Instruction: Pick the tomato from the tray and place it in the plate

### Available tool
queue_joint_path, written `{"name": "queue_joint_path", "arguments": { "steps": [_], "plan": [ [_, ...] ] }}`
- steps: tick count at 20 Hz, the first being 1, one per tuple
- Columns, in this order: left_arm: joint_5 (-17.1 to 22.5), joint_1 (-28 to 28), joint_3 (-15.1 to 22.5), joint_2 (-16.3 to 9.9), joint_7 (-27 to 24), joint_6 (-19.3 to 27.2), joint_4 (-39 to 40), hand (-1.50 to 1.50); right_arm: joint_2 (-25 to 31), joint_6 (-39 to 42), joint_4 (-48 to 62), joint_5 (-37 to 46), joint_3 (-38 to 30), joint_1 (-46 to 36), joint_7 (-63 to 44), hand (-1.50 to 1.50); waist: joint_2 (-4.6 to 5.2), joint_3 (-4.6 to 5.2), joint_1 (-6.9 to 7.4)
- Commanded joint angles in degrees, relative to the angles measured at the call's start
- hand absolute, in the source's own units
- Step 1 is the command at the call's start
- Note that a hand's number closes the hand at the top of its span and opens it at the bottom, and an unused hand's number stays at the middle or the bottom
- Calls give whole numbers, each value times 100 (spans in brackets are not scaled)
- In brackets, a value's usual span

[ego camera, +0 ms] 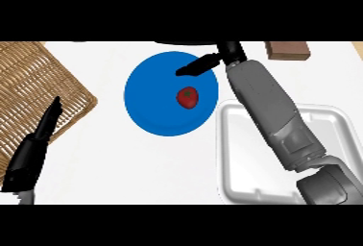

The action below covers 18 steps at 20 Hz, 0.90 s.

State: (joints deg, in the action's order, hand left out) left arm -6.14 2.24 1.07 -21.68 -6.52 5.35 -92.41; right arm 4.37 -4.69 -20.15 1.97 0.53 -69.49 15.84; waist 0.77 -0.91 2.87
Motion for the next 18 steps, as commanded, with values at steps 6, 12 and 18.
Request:
{"name": "queue_joint_path", "arguments": {
  "steps": [6, 12, 18],
  "plan": [
    [68, 153, -184, -34, -149, -123, 535, 0, 1290, 1393, 375, -559, -750, 312, 1166, -150, 136, 84, 70],
    [64, -59, -157, 4, 91, -148, 516, 0, 1584, 1721, 669, -288, -611, 611, 1945, -150, 161, 77, 123],
    [-70, -131, 18, 45, 235, -169, 321, 0, 2062, 2005, 969, -329, -772, 429, 1988, -150, 180, 68, 211]
  ]
}}
